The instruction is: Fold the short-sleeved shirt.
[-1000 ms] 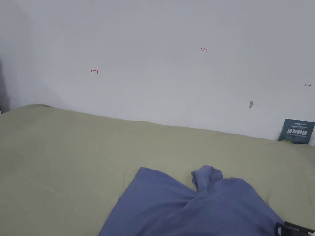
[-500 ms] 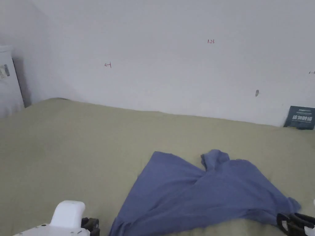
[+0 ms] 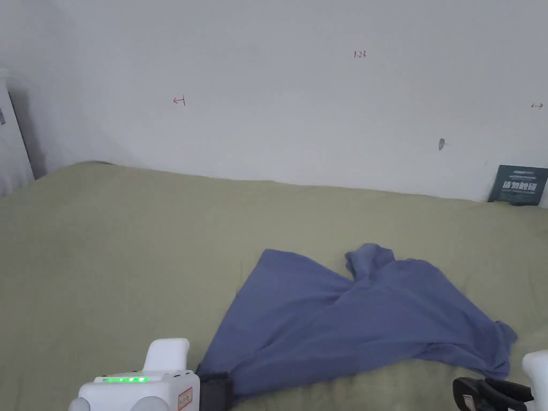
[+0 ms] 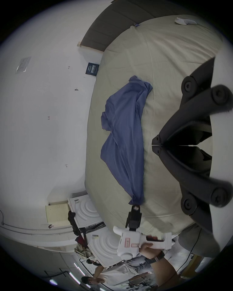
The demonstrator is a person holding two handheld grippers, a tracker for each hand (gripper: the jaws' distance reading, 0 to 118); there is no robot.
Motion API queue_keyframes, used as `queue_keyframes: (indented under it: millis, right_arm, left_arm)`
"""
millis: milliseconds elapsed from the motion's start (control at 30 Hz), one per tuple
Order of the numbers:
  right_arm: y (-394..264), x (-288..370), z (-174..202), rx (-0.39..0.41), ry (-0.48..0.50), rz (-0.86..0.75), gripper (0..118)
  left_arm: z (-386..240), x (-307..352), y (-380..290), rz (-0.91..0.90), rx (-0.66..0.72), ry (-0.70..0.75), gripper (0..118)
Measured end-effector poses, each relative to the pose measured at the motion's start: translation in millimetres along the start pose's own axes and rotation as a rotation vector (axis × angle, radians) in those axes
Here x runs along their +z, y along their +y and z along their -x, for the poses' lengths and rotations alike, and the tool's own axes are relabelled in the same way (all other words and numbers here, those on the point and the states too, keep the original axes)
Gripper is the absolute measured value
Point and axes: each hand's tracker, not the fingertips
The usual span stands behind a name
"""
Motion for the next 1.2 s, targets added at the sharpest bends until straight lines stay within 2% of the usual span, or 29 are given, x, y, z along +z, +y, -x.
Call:
queue_keyframes:
  millis: [33, 67, 167, 200, 300, 333, 433, 467, 500, 533, 567, 600, 633, 667, 700, 767, 833, 967, 1033, 1167, 1200]
  right_arm:
    - [0, -2, -3, 0.000, 0.002, 0.001, 0]
    - [-1, -4, -6, 0.002, 0.008, 0.008, 0]
    - [-3, -11, -14, 0.011, 0.010, 0.020, 0]
    - [-3, -14, -15, 0.011, 0.010, 0.024, 0]
    - [-7, -22, -24, 0.001, 0.036, 0.037, 0]
    - [-7, -24, -26, 0.001, 0.040, 0.038, 0]
    - [-5, -31, -27, 0.024, 0.042, 0.042, 0]
    - [-4, -35, -29, 0.025, 0.042, 0.043, 0]
    - [-1, -38, -28, 0.023, 0.043, 0.044, 0]
    - [2, -42, -30, 0.021, 0.054, 0.046, 0]
    - [6, -48, -32, 0.028, 0.063, 0.050, 0]
    - [11, -52, -32, 0.034, 0.057, 0.053, 0]
    - [17, -59, -33, 0.051, 0.051, 0.057, 0]
    - [23, -64, -34, 0.084, 0.052, 0.061, 0]
    - [29, -70, -35, 0.103, 0.045, 0.063, 0]
    - [44, -85, -39, 0.131, 0.038, 0.071, 0]
    - [58, -105, -45, 0.139, 0.015, 0.084, 0]
    - [98, -162, -64, 0.127, -0.021, 0.125, 0]
    - [124, -194, -75, 0.089, 0.000, 0.140, 0]
    - [176, -267, -103, -0.045, 0.011, 0.160, 1]
    - [187, -284, -110, -0.048, -0.007, 0.173, 3]
  left_arm:
    - [0, -3, 2, 0.039, -0.007, 0.007, 116]
    - [15, -21, 31, -0.016, 0.017, 0.005, 117]
    - [25, -47, 67, -0.009, 0.013, 0.012, 118]
    - [-10, -38, 12, 0.011, 0.018, 0.016, 118]
    - [-15, -59, 1, 0.082, 0.052, 0.085, 118]
    - [9, -92, 5, 0.119, 0.035, 0.095, 118]
    - [6, -94, 10, 0.093, -0.008, 0.139, 118]
    - [-18, -63, 13, 0.109, -0.017, 0.165, 118]
    - [-22, -61, 15, 0.143, -0.061, 0.184, 112]
    - [-24, -53, 17, 0.138, -0.099, 0.155, 105]
    - [-24, -42, 19, 0.109, -0.073, 0.091, 89]
    - [-5, -61, 20, 0.114, -0.072, 0.098, 40]
    - [4, -60, 26, 0.121, -0.007, -0.001, 4]
    - [9, -61, 31, 0.133, 0.023, 0.048, 4]
    - [14, -63, 36, 0.120, -0.010, 0.060, 4]
    - [-12, -49, 29, 0.125, -0.011, 0.052, 4]
    - [-13, -45, 29, 0.133, 0.018, 0.034, 4]
    - [-6, -55, 36, 0.123, -0.011, 0.040, 4]
    - [-13, -43, 31, 0.127, 0.004, 0.022, 4]
    - [-11, -42, 34, 0.128, 0.002, 0.019, 4]
    - [-12, -43, 35, 0.132, 0.003, 0.017, 4]
